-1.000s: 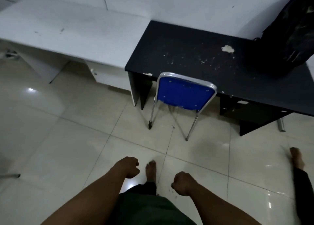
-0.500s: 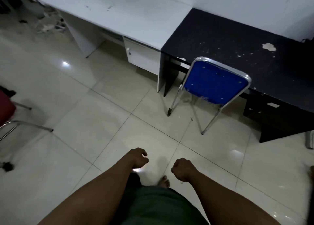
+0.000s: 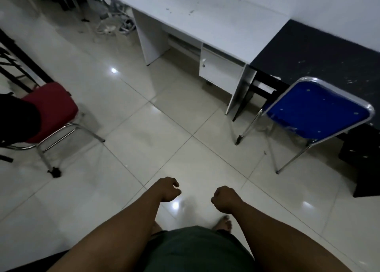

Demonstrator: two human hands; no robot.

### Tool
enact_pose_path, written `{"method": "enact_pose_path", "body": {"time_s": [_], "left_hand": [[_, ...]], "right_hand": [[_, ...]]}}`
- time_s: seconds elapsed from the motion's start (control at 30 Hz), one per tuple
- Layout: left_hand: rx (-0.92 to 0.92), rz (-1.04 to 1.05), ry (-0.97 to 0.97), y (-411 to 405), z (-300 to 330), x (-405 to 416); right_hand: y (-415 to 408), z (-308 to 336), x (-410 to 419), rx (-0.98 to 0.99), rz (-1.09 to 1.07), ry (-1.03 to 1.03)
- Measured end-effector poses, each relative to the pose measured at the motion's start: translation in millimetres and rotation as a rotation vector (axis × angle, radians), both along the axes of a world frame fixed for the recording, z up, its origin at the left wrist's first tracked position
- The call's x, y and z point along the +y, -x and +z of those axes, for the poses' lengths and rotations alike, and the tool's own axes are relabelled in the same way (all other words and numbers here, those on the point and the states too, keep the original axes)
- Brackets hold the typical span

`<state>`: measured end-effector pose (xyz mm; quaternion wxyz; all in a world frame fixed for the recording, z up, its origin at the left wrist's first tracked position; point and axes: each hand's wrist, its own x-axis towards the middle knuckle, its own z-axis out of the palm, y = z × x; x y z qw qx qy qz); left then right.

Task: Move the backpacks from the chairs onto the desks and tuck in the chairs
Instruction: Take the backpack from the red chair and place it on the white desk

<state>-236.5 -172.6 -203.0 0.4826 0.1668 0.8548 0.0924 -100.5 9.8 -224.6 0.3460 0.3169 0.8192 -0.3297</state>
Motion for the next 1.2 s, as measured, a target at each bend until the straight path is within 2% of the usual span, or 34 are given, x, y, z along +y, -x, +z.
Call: {"method": "enact_pose_path", "body": {"time_s": [0.23,0.43,0.8,1.0,1.2], "left_hand": [[0.016,0.076,0.060,51,-6,-119],[0.012,0.135,0.096,79,-12,-191],[-0.012,0.261,0.030,153,-6,-218],[0.030,0.371,0.012,223,9,-233],[0.029,0.490,0.002,258,8,-253]], "right_hand": [[61,0,-116,-0.023,0.069,0.039],[102,1,-164,-0.040,0.148,0.006],[202,-12,-184,-0.079,0.271,-0.038],[284,-6,-195,-0.019,0.372,-0.034],[348,2,-206,0.013,0.488,-0.049]]}}
